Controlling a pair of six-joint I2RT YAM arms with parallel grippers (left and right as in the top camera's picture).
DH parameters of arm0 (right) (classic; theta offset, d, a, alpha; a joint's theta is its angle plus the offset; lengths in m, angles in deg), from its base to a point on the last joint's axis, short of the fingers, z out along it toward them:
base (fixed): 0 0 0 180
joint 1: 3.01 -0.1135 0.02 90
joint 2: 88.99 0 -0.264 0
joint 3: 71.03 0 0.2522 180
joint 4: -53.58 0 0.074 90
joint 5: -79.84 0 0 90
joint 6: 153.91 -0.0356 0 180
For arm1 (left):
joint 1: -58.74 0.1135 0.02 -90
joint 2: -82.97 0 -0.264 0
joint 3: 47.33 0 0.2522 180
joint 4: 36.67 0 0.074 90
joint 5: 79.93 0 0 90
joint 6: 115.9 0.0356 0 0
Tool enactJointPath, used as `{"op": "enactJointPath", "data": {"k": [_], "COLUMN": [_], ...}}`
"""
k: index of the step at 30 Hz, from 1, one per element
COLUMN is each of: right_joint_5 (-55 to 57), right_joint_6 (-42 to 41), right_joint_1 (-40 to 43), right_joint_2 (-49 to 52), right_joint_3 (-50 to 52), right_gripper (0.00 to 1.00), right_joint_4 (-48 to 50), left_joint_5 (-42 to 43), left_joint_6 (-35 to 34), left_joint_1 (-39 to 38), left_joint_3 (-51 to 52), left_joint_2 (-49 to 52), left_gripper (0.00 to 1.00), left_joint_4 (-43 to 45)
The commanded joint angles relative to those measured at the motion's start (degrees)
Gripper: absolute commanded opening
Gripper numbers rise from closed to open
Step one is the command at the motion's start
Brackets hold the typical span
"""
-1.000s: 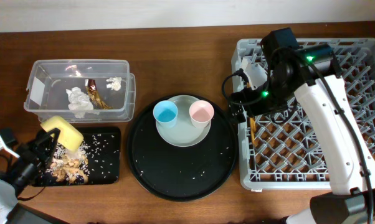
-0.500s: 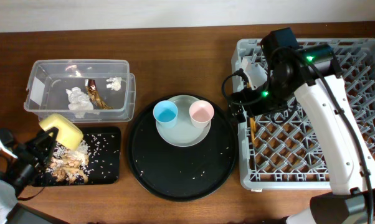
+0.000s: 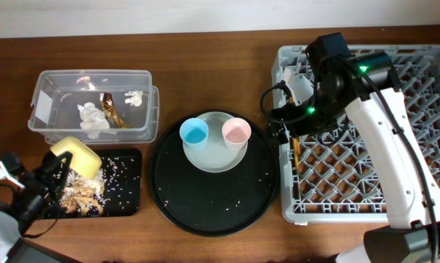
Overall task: Sort waste into correct bins and load items into the dishwasher rack
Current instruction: 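Set the empty yellow bowl back on the round tray with the left gripper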
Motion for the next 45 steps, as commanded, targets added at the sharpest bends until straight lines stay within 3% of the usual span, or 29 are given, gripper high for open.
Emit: {"op": "enactJointPath", "data": {"k": [1,5,7,8,11,14,16,20,23,31,36,37,39,40,45], "right_joint_5": [0.2,0.2,0.2,0.2,0.2,0.2,0.1,0.2,0.2,0.2,0.2,0.2,0.2,0.2,0.2], "right_joint_6": [0.2,0.2,0.2,0.2,0.2,0.2,0.2,0.2,0.2,0.2,0.2,0.2,0.2,0.2,0.2], "right_joint_1": [0.0,0.0,0.0,0.0,0.0,0.0,0.0,0.0,0.0,0.0,0.0,0.0,0.0,0.0,0.0], "right_joint_2": [-0.9,-0.9,-0.9,-0.9,-0.9,-0.9,-0.9,-0.9,-0.9,-0.9,-0.9,-0.9,-0.9,-0.9,-0.9], "right_joint_3": [-0.5,-0.5,-0.5,-0.5,-0.5,-0.5,-0.5,-0.5,-0.5,-0.5,-0.5,-0.5,-0.5,-0.5,-0.5], "right_gripper": [0.98,0.98,0.98,0.98,0.98,0.98,0.98,0.98,0.98,0.98,0.98,0.98,0.98,0.98,0.99], "right_joint_4": [0.0,0.0,0.0,0.0,0.0,0.0,0.0,0.0,0.0,0.0,0.0,0.0,0.0,0.0,0.0], "left_joint_5": [-0.8,-4.8,-14.6,-24.4,-41.0,-48.6,-61.5,-76.7,-82.7,-82.7,-82.7,-82.7,-82.7,-82.7,-83.8], "left_joint_6": [0.6,-5.4,-8.7,-12.2,-15.8,-19.1,-28.3,-38.7,-41.4,-41.4,-42.4,-42.4,-42.4,-42.4,-42.4], "left_joint_1": [-0.1,-1.6,-6.1,-13.2,-32.3,-52.2,-67.3,-85.3,-93.5,-99.7,-99.7,-99.7,-99.7,-99.7,-96.5], "left_joint_3": [-0.2,-5.6,-10.5,-12.7,-13.1,-13.0,-13.0,-13.0,-13.0,-13.0,-13.0,-13.0,-13.0,-13.0,-16.4], "left_joint_2": [0.2,-2.0,-5.8,-10.3,-17.7,-18.3,-18.3,-18.3,-17.0,1.8,4.6,4.6,4.6,4.6,2.6], "left_gripper": [0.0,0.0,0.0,0.0,0.0,0.0,0.0,0.0,0.0,0.0,0.02,0.3,0.39,0.42,0.37], "left_joint_4": [0.1,-1.6,-3.0,-3.0,-3.5,-5.2,-4.8,-1.8,-1.4,-2.4,-2.3,-2.5,-2.4,-2.5,-2.3]}}
